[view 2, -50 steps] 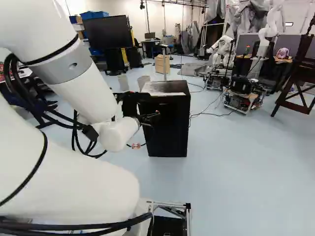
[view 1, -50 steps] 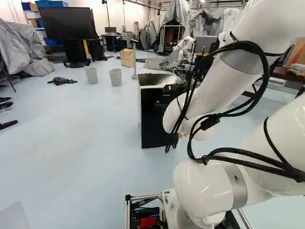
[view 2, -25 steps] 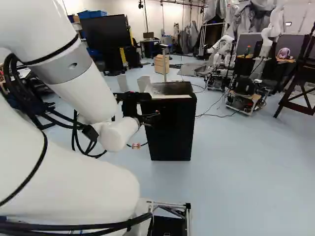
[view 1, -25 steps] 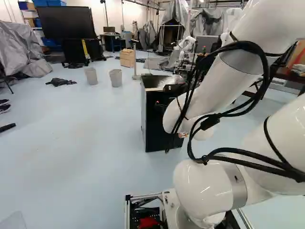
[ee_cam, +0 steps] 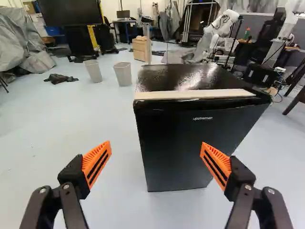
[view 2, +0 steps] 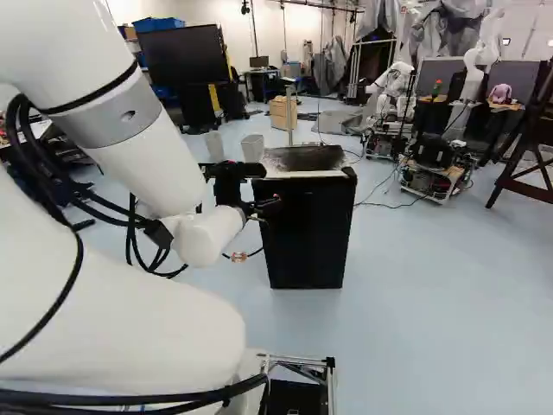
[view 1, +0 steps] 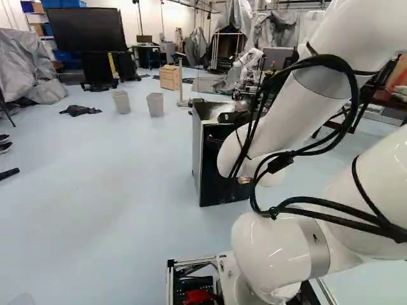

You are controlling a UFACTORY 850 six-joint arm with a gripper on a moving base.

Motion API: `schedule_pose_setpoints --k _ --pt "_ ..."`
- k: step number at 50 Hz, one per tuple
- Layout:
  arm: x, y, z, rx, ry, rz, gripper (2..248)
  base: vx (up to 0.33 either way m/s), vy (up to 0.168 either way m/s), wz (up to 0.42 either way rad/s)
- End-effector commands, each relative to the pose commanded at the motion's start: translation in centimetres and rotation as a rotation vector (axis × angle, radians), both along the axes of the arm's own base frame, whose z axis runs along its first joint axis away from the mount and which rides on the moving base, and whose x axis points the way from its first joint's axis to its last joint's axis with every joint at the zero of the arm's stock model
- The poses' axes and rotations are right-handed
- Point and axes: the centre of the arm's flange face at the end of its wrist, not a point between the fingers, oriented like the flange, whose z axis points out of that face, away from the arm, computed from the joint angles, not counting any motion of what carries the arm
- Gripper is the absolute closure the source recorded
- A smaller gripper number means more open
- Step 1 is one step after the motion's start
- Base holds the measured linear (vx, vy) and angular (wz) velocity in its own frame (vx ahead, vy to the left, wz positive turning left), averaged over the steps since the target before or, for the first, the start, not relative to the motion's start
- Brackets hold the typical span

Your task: Grab a drink from the fridge

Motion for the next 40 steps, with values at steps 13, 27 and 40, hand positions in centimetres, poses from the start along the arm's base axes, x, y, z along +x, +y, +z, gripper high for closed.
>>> schedule_pose_setpoints --k 13,27,40 --pt "0.0 0.0 0.0 0.0 0.0 0.0 3 0.088 0.101 -0.026" --pt "0.0 0.0 0.0 0.0 0.0 0.0 3 0.086 0.104 -0.027" --pt "0.12 0.28 0.02 0.0 0.001 0.01 3 0.014 0.027 0.001"
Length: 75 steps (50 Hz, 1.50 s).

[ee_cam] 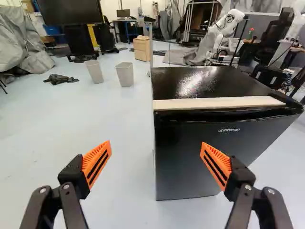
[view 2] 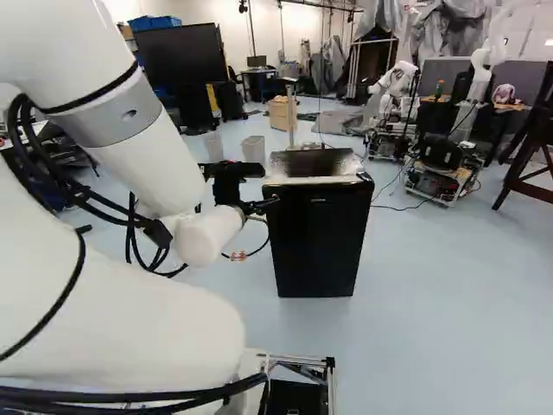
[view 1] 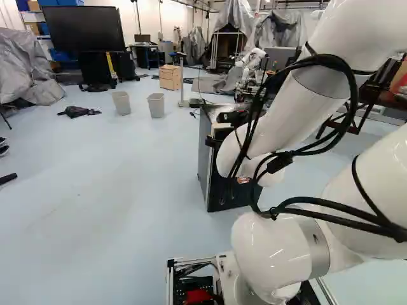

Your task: Grab a drink from the fridge

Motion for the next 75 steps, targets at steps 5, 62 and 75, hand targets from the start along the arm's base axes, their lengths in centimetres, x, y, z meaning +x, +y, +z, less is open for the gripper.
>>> schedule_pose_setpoints --k 5,62,75 --pt "0.0 0.0 0.0 0.0 0.0 0.0 3 0.0 0.0 0.0" --pt "3.1 3.1 0.9 0.068 -0.046 -0.04 3 0.0 0.0 0.0" --pt "4.7 4.2 1.1 0.089 -0.053 -0.061 3 0.0 0.0 0.0"
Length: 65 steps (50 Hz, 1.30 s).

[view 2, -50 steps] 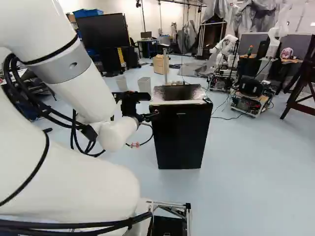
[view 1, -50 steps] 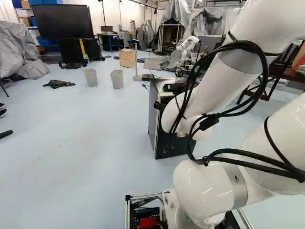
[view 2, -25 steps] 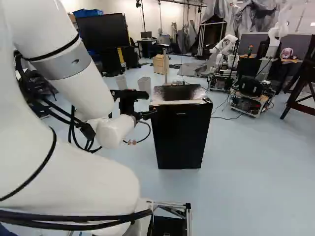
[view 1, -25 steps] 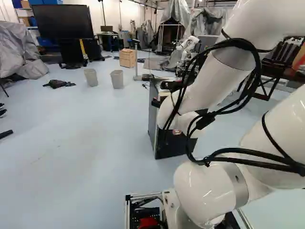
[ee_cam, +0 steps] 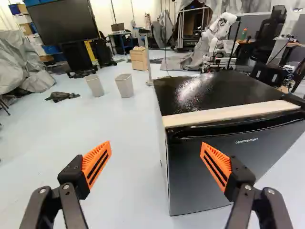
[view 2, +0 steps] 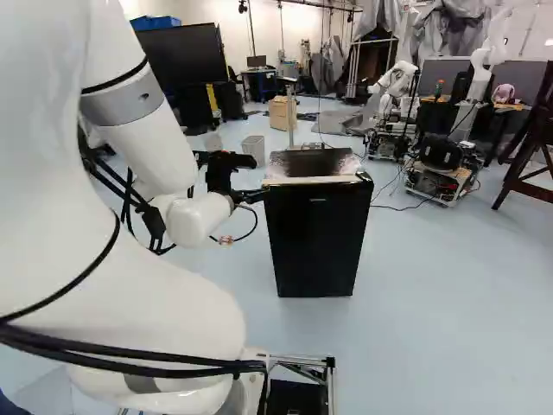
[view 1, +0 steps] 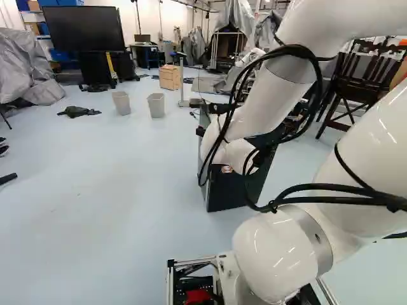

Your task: Grab a drink from the fridge

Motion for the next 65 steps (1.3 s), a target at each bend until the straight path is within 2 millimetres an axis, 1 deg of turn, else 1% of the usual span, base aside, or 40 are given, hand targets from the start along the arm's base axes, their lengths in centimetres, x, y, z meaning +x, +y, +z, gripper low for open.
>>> schedule_pose_setpoints --k 13,24,35,47,65 --pt "1.6 1.2 0.0 0.02 -0.009 -0.028 3 0.0 0.0 0.0" --pt "3.0 2.3 -0.7 0.029 -0.004 -0.056 3 0.0 0.0 0.0" --pt "3.9 3.2 -1.6 0.035 0.001 -0.086 3 0.0 0.0 0.0" --pt "4.3 3.8 -2.6 0.04 0.008 -0.141 3 0.0 0.0 0.0" --pt "4.3 3.3 -4.2 0.041 0.016 -0.265 3 0.0 0.0 0.0"
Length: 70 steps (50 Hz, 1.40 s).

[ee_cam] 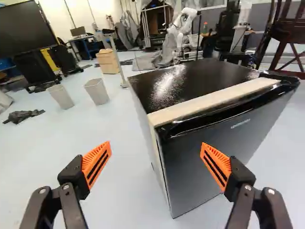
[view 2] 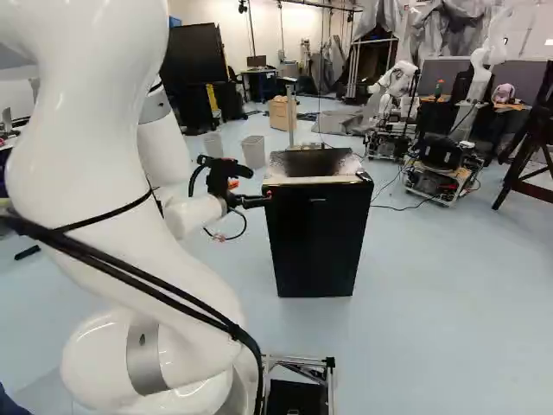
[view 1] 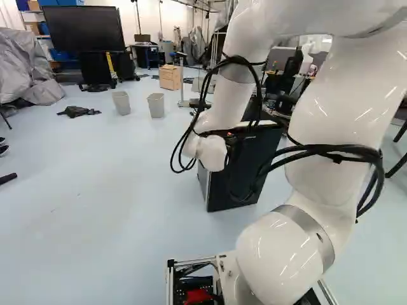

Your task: Grab a drink from the fridge

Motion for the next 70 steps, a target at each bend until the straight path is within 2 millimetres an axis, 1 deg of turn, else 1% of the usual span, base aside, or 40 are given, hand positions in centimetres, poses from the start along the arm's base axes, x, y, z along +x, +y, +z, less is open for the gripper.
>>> schedule_pose_setpoints --k 16,38,70 --pt "0.2 -0.1 -1.5 -0.011 0.007 -0.101 3 0.0 0.0 0.0" --pt "1.3 1.0 -3.7 -0.037 0.024 -0.155 3 0.0 0.0 0.0" --pt "2.8 3.1 -3.6 -0.051 -0.047 -0.214 3 0.0 0.0 0.0"
